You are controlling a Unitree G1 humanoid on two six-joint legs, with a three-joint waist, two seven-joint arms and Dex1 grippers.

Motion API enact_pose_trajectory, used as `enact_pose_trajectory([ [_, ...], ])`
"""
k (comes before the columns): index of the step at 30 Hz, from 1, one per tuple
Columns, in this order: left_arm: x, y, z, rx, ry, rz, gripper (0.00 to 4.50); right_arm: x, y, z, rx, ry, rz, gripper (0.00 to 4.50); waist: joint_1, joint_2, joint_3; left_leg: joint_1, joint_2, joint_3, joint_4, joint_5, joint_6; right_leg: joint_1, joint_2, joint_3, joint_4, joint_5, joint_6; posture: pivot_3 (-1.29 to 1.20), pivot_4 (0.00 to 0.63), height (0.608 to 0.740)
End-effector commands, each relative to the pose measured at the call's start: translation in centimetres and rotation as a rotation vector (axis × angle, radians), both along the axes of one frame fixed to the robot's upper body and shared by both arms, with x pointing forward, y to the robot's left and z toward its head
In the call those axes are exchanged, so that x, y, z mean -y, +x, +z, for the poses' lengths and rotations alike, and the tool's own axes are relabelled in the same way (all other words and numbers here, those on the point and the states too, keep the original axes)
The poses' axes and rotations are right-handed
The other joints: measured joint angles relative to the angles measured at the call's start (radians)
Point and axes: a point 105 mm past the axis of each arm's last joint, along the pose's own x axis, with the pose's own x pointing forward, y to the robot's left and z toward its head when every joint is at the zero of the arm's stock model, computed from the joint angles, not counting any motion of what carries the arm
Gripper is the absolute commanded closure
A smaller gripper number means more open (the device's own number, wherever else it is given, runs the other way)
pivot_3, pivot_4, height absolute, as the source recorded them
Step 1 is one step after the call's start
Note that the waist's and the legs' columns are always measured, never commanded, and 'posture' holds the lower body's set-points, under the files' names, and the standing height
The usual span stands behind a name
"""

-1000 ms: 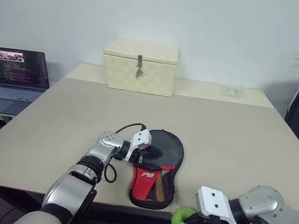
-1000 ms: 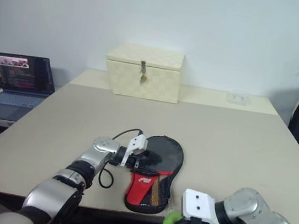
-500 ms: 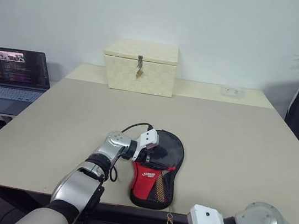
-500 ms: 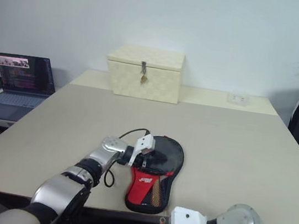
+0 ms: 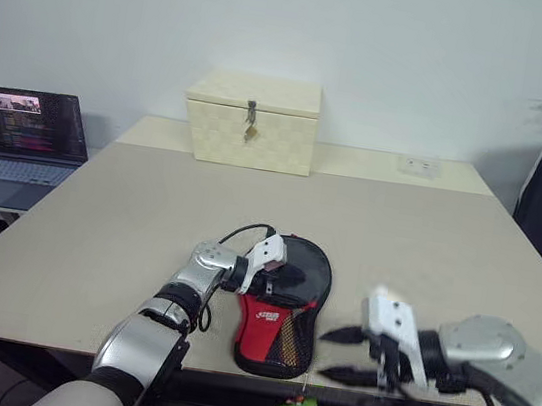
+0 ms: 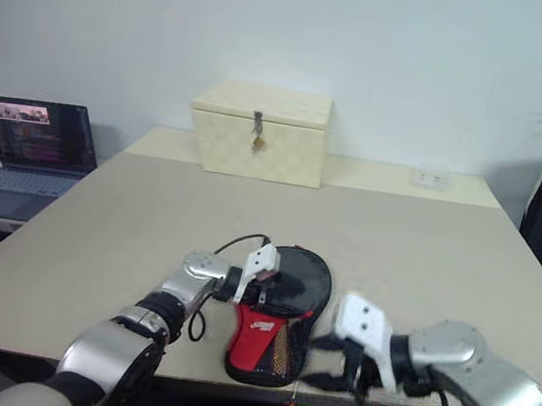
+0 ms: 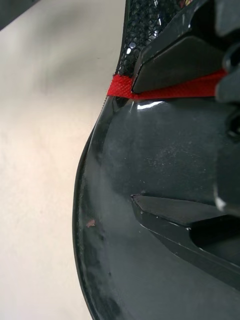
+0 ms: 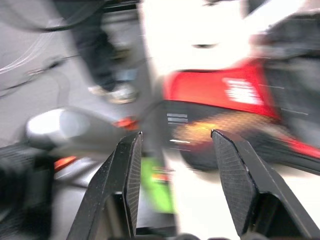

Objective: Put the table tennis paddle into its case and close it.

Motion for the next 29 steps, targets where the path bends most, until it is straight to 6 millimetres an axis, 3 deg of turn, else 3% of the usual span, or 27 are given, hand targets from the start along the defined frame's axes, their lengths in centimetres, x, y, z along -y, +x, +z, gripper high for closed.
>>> enact_pose_trajectory([
  [1,-1.5,0.0,2.1,0.043,-0.081,0.004,1.02,1.4,4.4,1.5,0.163,0.108,-0.134,2.18,-0.006,0.0,0.0,0.0,0.0,0.001,0.0,0.0,0.0,-0.001,0.0,0.001,0.001,0.0,0.0,0.0,0.15,0.74],
  [7,-4.8,-0.2,6.9,0.109,-0.189,0.089,1.02,2.6,9.1,1.1,0.145,0.213,-0.251,2.18,-0.012,0.0,0.002,-0.001,0.001,0.002,0.0,0.0,0.0,-0.004,0.001,0.002,0.004,0.002,-0.005,0.0,0.15,0.74],
  [9,-6.8,-1.0,9.2,0.125,-0.255,0.159,1.02,2.7,10.7,1.1,0.149,0.238,-0.28,2.18,-0.014,0.0,0.002,-0.001,0.001,0.002,-0.001,0.0,0.0,-0.004,0.0,0.002,0.004,0.002,-0.005,0.0,0.15,0.74],
  [11,-7.8,-1.9,10.2,0.127,-0.285,0.214,1.02,3.0,11.9,1.2,0.162,0.252,-0.304,2.18,-0.021,0.0,0.003,0.0,0.003,0.001,-0.001,0.0,0.0,-0.004,0.0,0.003,0.004,0.002,-0.005,0.0,0.15,0.74],
  [17,-10.9,-5.1,9.4,0.116,-0.27,0.393,1.02,6.5,13.6,1.0,0.2,0.214,-0.374,2.18,-0.016,0.0,0.003,0.0,0.008,0.002,-0.001,0.0,0.0,-0.003,0.0,0.004,0.004,0.002,-0.006,0.0,0.15,0.74],
  [23,-12.0,-5.0,9.8,0.139,-0.275,0.483,1.02,10.3,14.5,1.8,0.262,0.197,-0.481,2.18,-0.003,0.0,0.004,0.001,0.01,0.003,0.0,0.0,0.0,-0.002,0.001,0.003,0.004,0.002,-0.006,0.0,0.15,0.74],
  [26,-12.7,-4.9,8.9,0.144,-0.268,0.533,1.02,10.6,13.8,1.1,0.242,0.187,-0.497,2.18,-0.003,0.0,0.004,0.003,0.01,0.005,-0.002,0.0,0.0,-0.002,0.001,0.004,0.004,0.002,-0.007,0.0,0.15,0.74],
  [29,-12.6,-4.6,9.3,0.16,-0.295,0.563,1.02,10.5,13.8,1.2,0.247,0.172,-0.494,2.18,-0.003,0.0,0.004,0.003,0.011,0.006,-0.002,0.0,0.0,-0.003,0.001,0.005,0.004,0.002,-0.008,0.0,0.15,0.74],
])
